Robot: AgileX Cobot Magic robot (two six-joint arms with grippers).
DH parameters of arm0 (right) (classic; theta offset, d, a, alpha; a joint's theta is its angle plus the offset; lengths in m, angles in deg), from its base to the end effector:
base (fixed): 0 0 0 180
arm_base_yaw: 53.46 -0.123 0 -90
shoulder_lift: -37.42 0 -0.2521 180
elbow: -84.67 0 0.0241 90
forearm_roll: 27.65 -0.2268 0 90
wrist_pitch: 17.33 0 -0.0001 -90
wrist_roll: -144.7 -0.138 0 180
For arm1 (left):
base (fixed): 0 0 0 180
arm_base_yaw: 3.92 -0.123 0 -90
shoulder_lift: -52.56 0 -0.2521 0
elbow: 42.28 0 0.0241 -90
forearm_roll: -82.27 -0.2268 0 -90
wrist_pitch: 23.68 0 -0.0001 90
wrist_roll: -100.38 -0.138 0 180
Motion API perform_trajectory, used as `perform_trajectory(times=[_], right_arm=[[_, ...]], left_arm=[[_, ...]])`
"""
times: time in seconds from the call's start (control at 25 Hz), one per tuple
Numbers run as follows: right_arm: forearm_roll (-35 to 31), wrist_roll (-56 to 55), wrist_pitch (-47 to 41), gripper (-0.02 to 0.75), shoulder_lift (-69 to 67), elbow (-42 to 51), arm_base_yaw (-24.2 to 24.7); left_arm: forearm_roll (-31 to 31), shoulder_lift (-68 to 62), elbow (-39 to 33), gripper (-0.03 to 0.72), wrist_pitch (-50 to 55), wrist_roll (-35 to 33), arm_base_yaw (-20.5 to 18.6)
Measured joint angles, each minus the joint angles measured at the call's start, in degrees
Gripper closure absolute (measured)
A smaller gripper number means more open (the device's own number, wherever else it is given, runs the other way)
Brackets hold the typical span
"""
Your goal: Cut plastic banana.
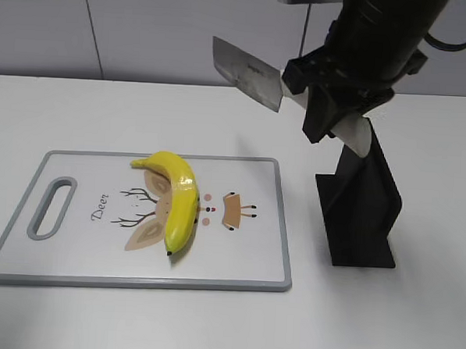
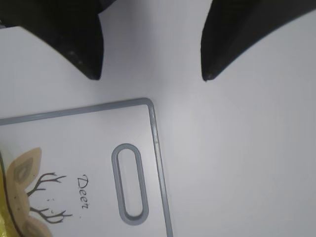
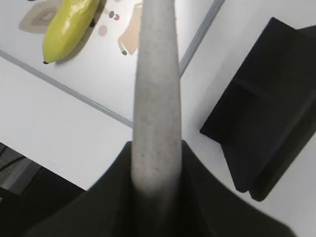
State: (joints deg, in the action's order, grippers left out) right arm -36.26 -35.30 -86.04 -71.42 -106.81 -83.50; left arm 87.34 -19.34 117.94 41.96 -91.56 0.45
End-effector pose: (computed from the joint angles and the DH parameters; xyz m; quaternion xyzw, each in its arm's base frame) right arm 0.2871 0.1882 0.2239 -0.2386 0.9608 0.1016 0.0979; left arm 0.2008 -0.0265 0.2532 0.1291 0.9710 -0.0300 0.1989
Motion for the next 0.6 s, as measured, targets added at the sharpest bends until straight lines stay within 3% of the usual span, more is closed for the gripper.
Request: perform_trajectory(times=[0.36,0.6], right_arm=[[9.78,-14.52,5.03,0.577,9.63,10.60,0.00],[15.15,-21.95,5.09,0.577,14.77,17.21,0.00]], left_arm=[[-0.05,26.02,-19.50,0.102,-8.95,0.17,0.00],[-0.17,40.98,-25.69,0.103,-8.61,1.03,0.00]])
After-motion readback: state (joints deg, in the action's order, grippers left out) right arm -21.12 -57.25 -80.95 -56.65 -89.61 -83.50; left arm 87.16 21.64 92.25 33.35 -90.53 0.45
